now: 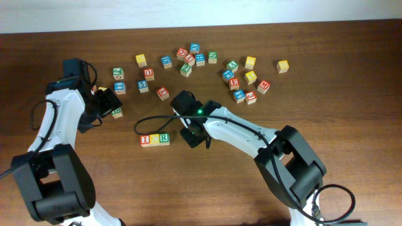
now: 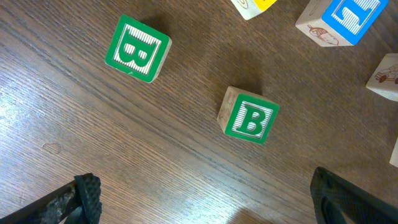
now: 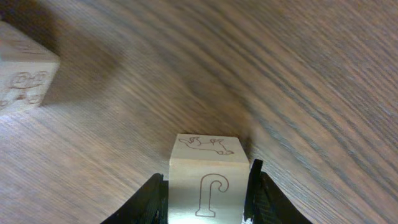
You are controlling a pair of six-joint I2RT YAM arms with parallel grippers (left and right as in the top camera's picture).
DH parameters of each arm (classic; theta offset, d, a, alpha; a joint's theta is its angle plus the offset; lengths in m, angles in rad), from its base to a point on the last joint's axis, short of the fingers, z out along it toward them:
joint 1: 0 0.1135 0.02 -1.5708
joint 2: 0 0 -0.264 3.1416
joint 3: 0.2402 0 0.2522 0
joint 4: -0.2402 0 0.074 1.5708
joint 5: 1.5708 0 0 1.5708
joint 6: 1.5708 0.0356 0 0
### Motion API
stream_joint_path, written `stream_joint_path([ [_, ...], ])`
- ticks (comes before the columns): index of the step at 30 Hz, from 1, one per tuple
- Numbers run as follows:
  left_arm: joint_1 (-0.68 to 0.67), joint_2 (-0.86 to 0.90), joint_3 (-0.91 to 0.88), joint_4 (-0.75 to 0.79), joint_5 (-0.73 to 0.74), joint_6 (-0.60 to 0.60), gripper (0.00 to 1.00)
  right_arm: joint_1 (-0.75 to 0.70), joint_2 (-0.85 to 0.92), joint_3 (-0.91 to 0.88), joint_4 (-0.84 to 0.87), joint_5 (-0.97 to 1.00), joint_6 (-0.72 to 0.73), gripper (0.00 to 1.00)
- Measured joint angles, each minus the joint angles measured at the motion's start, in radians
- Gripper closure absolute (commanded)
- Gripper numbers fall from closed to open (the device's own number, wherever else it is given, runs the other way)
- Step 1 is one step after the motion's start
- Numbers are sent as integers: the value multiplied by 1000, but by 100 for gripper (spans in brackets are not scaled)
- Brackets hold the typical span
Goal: Spell out ICRA
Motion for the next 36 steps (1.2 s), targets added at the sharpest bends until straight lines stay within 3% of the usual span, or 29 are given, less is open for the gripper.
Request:
stream_joint_path([
  [9,0,0,0,0,0,0,1,-1,0,0,-14,95,95,66],
  [10,0,0,0,0,0,0,1,-2,0,0,-17,95,103,59],
  [11,0,0,0,0,0,0,1,-4,0,0,-18,95,113,45],
  [21,0,0,0,0,0,0,1,-12,0,0,61,98,135,24],
  [29,0,0,0,0,0,0,1,-51,0,0,177,150,190,22],
  [36,0,0,0,0,0,0,1,-205,0,2,49,143,301,22],
])
